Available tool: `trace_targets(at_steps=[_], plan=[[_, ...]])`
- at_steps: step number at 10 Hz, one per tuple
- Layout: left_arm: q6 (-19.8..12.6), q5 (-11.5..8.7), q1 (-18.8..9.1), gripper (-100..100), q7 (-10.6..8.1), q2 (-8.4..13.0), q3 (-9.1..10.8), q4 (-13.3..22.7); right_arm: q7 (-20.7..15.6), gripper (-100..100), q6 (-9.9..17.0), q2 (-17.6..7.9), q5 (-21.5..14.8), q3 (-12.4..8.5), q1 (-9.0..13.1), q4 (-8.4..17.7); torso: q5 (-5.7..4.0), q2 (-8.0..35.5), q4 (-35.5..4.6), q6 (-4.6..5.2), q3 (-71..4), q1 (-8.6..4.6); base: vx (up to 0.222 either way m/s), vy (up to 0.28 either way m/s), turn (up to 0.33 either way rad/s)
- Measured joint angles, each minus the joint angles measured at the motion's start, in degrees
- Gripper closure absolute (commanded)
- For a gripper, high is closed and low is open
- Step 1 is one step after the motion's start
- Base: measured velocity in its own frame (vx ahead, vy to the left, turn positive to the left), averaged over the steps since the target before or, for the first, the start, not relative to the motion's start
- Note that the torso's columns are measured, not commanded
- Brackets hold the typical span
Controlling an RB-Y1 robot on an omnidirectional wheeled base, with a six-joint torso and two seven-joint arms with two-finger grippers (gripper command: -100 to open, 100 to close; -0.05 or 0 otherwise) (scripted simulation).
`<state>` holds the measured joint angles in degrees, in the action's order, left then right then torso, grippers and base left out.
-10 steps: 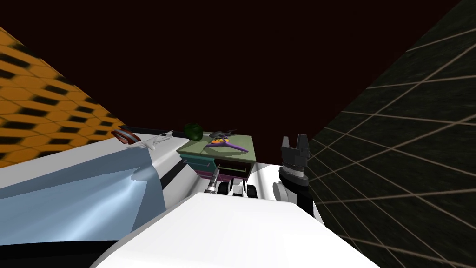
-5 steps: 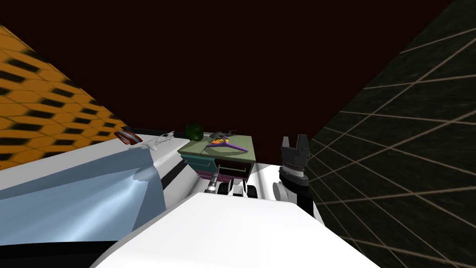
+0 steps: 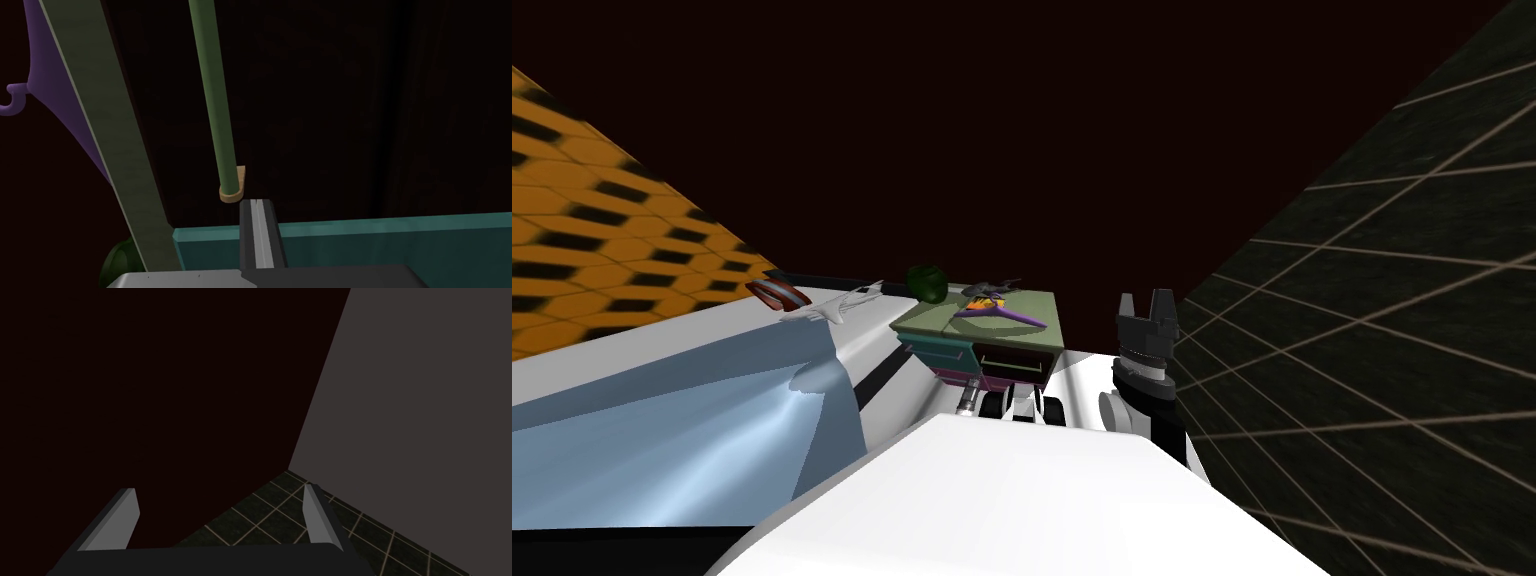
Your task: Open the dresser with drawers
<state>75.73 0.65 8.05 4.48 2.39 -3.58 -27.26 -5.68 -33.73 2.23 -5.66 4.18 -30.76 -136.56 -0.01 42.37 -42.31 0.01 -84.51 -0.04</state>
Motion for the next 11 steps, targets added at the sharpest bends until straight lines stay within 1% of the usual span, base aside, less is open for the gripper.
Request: trace_targets(at_steps=[1, 2, 3, 4, 6, 7, 9, 10, 11], plan=[[-0.13, -0.18, -1.5, -100, 0.07, 0.97, 0.16, 1.34, 0.0, 0, 0.0, 0.0, 0.0, 0.0, 0.0, 0.0, 0.0, 0.04, -0.01, 0.0, 0.02, 0.02, -0.047, -0.002, 0.001], [-1.18, -0.12, -0.95, -100, -0.1, 2.14, 0.01, -0.29, 0.0, 0, 0.0, 0.0, 0.0, 0.0, 0.01, 0.0, 0.01, 0.08, -0.01, -0.01, 0.04, 0.04, -0.069, 0.001, 0.011], [-1.29, -0.35, -2.7, -100, -0.39, 3.19, 0.13, 1.75, 0.0, 0, 0.0, 0.0, 0.0, 0.0, 0.01, 0.0, 0.02, 0.04, -0.01, 0.0, 0.03, 0.05, -0.055, -0.007, -0.001], [-1.18, -0.49, -3.66, -100, -0.6, 3.71, 0.22, 2.87, 0.0, 0, 0.0, 0.0, 0.0, 0.0, 0.01, 0.0, 0.01, -0.07, 0.02, -0.01, -0.04, 0.01, -0.027, -0.008, -0.002], [-3.65, -0.36, -2.43, -100, -0.91, 4.22, -0.02, -0.87, 0.0, 0, 0.0, 0.0, 0.0, 0.0, 0.0, 0.0, 0.01, -0.17, 0.05, -0.01, -0.11, 0.03, -0.037, -0.006, 0.005], [-4.88, -0.43, -2.76, -100, -1.24, 4.67, -0.05, -1.51, 0.0, 0, 0.0, 0.0, 0.0, 0.0, 0.01, 0.0, 0.01, -0.1, 0.03, 0.0, -0.07, 0.05, -0.033, -0.003, 0.0], [-5.55, -0.63, -4.31, -100, -1.53, 4.92, 0.05, -0.41, 0.0, 0, 0.0, 0.0, 0.0, 0.0, 0.01, 0.0, 0.01, -0.07, 0.02, 0.0, -0.05, 0.04, -0.047, -0.004, 0.004], [-6.47, -0.75, -5.16, -100, -1.73, 5.06, 0.07, -0.36, 0.0, 0, 0.0, 0.0, 0.0, 0.0, 0.01, 0.0, 0.01, -0.04, 0.02, 0.0, -0.03, 0.04, -0.07, -0.014, 0.006], [-6.87, -0.93, -6.71, -100, -1.86, 5.02, 0.16, 1.13, 0.0, 0, 0.0, 0.0, 0.0, 0.0, 0.01, 0.0, 0.01, -0.01, 0.01, 0.0, -0.01, 0.0, -0.082, -0.013, 0.004]])
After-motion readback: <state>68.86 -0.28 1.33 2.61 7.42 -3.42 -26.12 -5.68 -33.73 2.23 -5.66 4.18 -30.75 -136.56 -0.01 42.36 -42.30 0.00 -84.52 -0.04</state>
